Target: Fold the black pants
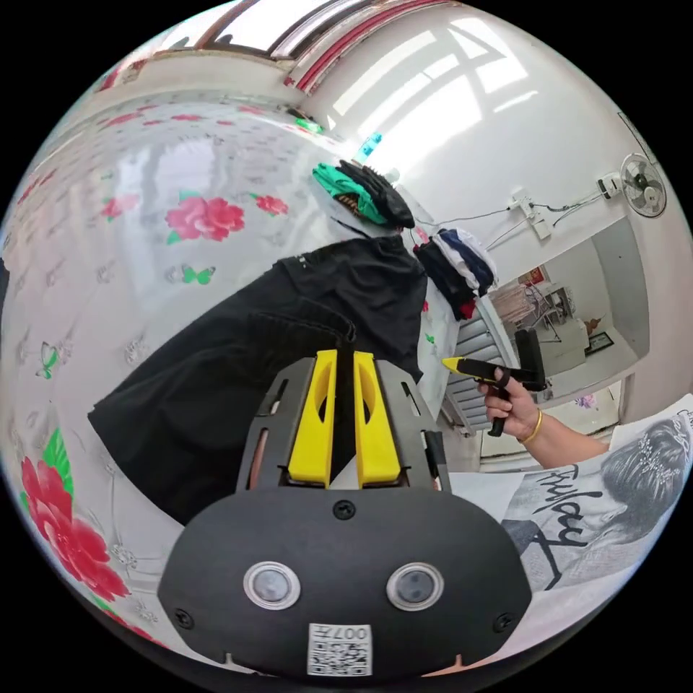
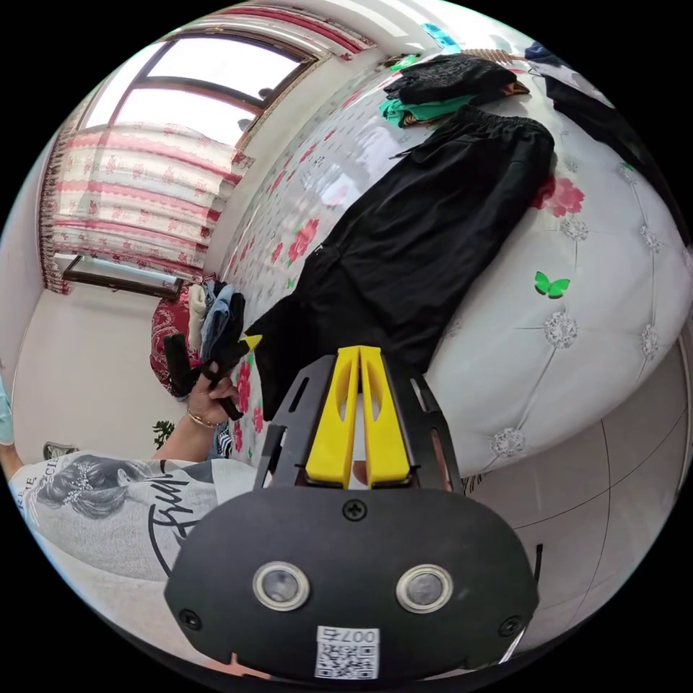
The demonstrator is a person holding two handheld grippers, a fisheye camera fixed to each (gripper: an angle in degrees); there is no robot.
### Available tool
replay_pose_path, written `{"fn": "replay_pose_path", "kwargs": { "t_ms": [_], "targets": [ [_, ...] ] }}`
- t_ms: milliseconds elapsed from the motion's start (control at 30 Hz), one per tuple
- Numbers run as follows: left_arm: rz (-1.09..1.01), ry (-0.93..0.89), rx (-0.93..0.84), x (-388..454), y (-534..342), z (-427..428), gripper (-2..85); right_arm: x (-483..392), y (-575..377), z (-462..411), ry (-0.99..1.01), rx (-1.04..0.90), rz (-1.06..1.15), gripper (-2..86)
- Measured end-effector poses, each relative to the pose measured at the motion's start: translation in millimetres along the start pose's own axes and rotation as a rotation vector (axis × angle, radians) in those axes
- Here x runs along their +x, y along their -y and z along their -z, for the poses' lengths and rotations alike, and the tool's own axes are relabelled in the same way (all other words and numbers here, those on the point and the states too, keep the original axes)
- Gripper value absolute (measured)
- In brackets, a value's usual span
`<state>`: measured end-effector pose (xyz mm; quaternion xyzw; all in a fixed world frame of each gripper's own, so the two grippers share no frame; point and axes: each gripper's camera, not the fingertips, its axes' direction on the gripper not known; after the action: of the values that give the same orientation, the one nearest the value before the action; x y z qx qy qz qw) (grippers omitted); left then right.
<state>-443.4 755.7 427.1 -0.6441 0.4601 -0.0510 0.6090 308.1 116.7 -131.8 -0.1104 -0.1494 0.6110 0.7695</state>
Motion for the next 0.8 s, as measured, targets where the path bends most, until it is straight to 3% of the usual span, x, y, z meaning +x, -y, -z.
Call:
{"fn": "replay_pose_path", "kwargs": {
  "t_ms": [100, 267, 367, 467, 600, 800],
  "targets": [
    [-0.070, 0.020, 0.061, 25, 17, 1, 4.5, 0, 16, -4, 0.014, -0.009, 0.014, -0.3],
    [-0.118, -0.011, -0.115, 52, 26, -67, 9.2, -14, 52, -21, -0.010, -0.035, 0.068, -0.2],
    [-0.114, -0.023, -0.118, 59, 25, -71, 11.1, -32, 72, -32, -0.015, -0.061, 0.127, 0.0],
    [-0.129, 0.091, -0.152, 55, 18, -60, 10.7, -55, 89, -52, -0.042, -0.110, 0.223, 0.7],
    [-0.018, 0.252, -0.182, 29, -1, -37, 9.3, -86, 109, -98, -0.069, -0.222, 0.349, 2.5],
    [0.177, 0.327, -0.187, 5, -22, -23, 9.0, -116, 119, -154, -0.157, -0.380, 0.453, 3.6]
  ]
}}
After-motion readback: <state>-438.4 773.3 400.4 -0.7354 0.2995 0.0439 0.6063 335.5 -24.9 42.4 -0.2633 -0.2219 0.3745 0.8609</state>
